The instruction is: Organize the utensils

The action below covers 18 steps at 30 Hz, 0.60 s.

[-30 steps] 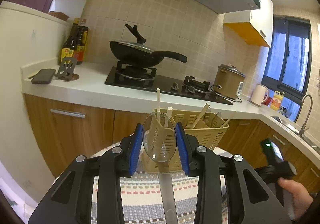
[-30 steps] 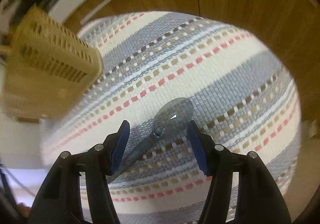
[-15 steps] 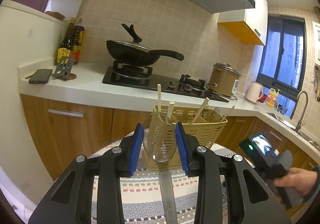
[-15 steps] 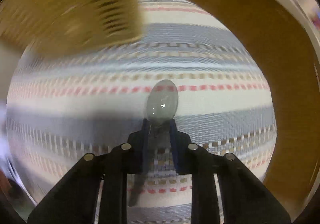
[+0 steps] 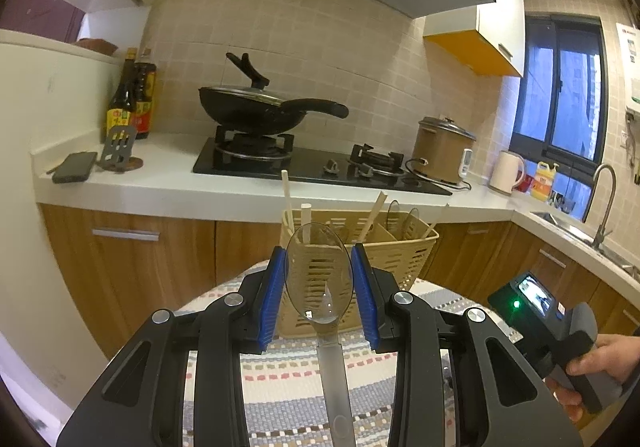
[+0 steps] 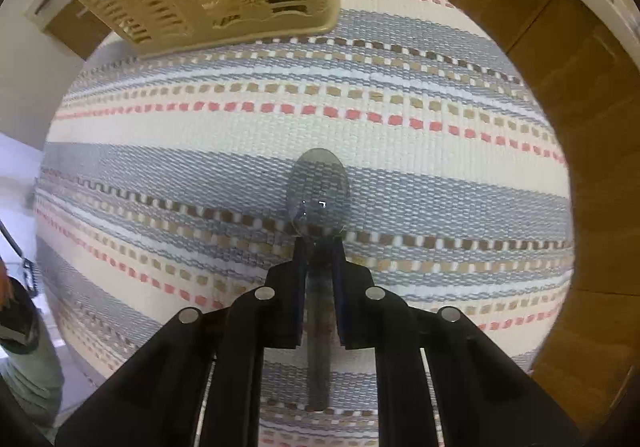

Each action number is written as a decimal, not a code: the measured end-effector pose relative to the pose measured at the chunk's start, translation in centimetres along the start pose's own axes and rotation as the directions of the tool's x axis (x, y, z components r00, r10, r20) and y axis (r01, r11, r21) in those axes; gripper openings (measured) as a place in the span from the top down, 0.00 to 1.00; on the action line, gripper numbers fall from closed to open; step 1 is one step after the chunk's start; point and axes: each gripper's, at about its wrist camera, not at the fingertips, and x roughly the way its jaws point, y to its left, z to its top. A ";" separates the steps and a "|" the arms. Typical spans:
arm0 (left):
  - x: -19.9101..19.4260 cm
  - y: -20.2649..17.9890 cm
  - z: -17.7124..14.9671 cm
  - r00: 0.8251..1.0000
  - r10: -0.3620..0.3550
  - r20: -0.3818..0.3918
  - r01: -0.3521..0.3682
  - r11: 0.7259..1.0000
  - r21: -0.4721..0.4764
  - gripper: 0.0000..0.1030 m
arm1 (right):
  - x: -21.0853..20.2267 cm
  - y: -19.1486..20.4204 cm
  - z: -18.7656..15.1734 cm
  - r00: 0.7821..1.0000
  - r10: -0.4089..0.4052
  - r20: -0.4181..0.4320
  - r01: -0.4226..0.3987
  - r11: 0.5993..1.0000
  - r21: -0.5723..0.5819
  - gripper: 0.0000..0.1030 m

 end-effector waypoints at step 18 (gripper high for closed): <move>-1.8 -0.2 5.7 0.977 -0.012 0.213 0.025 0.998 -0.059 0.69 | -18.4 -1.5 -5.9 0.716 0.198 0.669 -0.152 0.980 -0.128 0.90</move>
